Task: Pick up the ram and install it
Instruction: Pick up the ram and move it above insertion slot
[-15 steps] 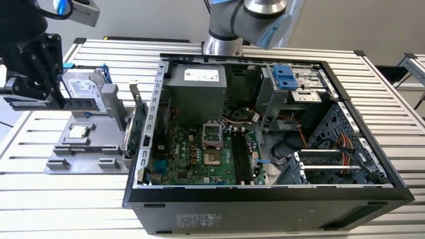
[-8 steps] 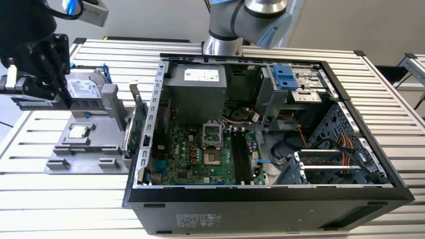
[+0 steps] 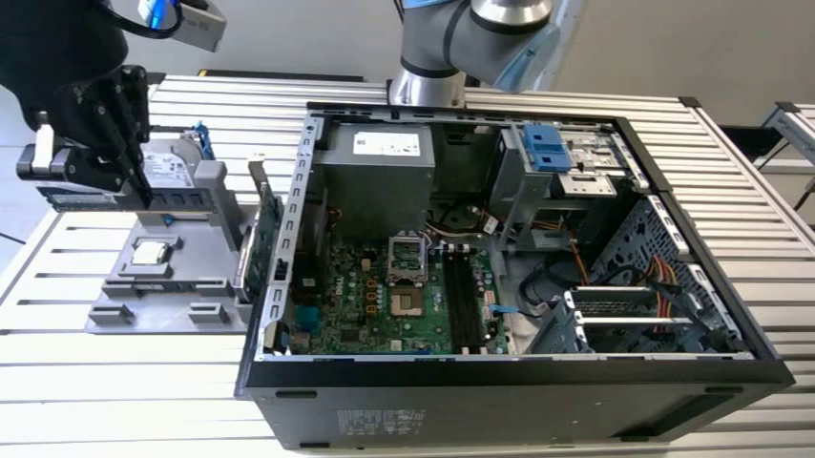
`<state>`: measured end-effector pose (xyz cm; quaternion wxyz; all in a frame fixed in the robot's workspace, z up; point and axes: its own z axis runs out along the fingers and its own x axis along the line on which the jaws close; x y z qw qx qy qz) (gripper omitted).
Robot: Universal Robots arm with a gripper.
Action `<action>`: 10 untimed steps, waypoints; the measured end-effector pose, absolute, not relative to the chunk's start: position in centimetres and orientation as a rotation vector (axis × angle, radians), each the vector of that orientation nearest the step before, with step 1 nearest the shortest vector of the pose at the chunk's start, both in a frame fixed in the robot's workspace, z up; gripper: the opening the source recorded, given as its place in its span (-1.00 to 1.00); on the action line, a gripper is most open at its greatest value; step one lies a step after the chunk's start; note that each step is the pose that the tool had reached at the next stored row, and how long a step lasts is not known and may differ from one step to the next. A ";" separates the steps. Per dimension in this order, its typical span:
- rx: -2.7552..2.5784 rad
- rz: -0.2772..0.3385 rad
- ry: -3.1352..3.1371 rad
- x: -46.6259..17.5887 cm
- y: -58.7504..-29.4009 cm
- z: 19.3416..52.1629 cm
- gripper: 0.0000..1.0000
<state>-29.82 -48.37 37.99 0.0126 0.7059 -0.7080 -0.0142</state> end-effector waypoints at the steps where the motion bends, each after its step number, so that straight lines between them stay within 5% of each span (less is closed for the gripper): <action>1: 2.200 -0.044 -2.207 -29.6 -48.4 38.0 -1.00; 10: 2.200 -0.044 -2.206 -27.9 -48.4 38.0 -1.00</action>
